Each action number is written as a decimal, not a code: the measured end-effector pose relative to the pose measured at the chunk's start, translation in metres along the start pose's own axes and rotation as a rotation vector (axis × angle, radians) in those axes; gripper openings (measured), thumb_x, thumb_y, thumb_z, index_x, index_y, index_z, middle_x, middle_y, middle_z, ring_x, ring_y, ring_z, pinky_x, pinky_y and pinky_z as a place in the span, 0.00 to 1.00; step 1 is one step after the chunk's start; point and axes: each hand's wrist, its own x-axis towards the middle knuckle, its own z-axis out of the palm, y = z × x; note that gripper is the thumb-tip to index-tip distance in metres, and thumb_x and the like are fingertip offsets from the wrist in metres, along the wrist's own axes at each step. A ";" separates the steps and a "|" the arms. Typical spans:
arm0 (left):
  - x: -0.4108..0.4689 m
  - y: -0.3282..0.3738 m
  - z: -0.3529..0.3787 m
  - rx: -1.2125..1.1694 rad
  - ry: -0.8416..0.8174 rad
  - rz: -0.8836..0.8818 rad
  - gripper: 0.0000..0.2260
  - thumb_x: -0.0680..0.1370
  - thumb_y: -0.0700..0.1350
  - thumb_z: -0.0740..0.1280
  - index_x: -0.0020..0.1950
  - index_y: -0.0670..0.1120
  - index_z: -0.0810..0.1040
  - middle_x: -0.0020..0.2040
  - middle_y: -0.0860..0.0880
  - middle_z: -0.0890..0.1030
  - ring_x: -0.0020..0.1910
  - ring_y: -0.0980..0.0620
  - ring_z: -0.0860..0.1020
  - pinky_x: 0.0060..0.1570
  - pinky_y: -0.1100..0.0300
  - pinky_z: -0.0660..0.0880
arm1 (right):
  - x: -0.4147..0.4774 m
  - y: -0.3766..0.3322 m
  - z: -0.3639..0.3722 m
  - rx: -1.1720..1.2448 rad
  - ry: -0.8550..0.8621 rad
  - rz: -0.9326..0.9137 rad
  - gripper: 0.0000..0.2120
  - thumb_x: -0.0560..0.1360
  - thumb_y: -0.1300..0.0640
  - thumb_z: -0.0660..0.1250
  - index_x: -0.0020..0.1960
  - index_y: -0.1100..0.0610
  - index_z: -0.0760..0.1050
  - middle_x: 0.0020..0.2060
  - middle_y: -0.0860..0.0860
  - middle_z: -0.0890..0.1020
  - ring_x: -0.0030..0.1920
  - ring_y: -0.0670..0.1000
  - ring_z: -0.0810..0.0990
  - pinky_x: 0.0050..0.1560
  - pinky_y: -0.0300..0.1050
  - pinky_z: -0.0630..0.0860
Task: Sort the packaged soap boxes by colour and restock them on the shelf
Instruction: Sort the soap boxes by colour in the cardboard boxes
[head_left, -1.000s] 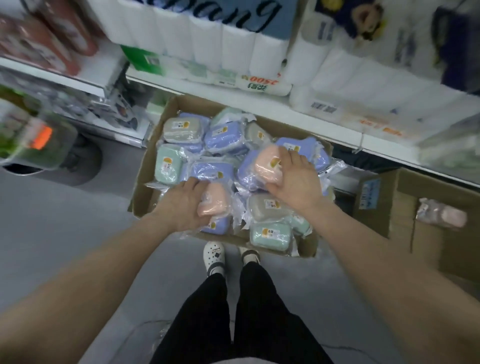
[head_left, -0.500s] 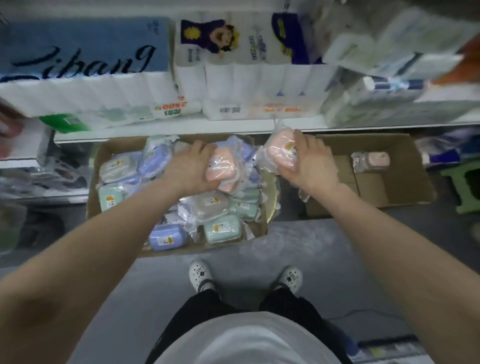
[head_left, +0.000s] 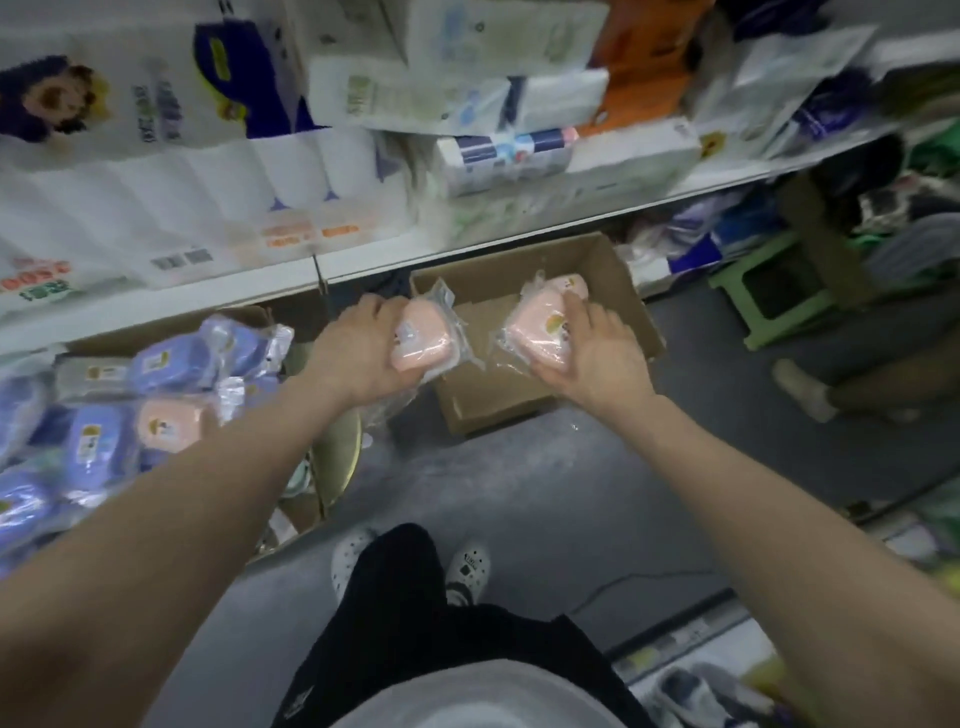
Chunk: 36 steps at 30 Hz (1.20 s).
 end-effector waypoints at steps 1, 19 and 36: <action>0.010 0.011 0.005 0.009 -0.021 0.016 0.45 0.61 0.74 0.55 0.70 0.47 0.65 0.58 0.42 0.72 0.52 0.39 0.76 0.50 0.47 0.76 | 0.003 0.014 0.005 0.010 -0.011 0.022 0.45 0.70 0.35 0.68 0.76 0.61 0.59 0.61 0.60 0.75 0.57 0.61 0.74 0.54 0.54 0.72; 0.202 0.076 0.116 -0.018 -0.266 -0.024 0.38 0.68 0.61 0.72 0.72 0.49 0.60 0.65 0.45 0.69 0.61 0.43 0.73 0.58 0.48 0.74 | 0.131 0.181 0.121 0.161 -0.357 0.136 0.41 0.69 0.45 0.72 0.76 0.56 0.59 0.63 0.58 0.71 0.61 0.62 0.71 0.63 0.54 0.67; 0.270 0.101 0.313 -0.153 -0.352 -0.453 0.37 0.70 0.64 0.70 0.73 0.52 0.58 0.65 0.47 0.67 0.61 0.44 0.72 0.56 0.51 0.73 | 0.253 0.265 0.351 -0.339 -0.602 -0.556 0.38 0.78 0.57 0.60 0.78 0.38 0.41 0.70 0.54 0.64 0.66 0.59 0.65 0.63 0.57 0.64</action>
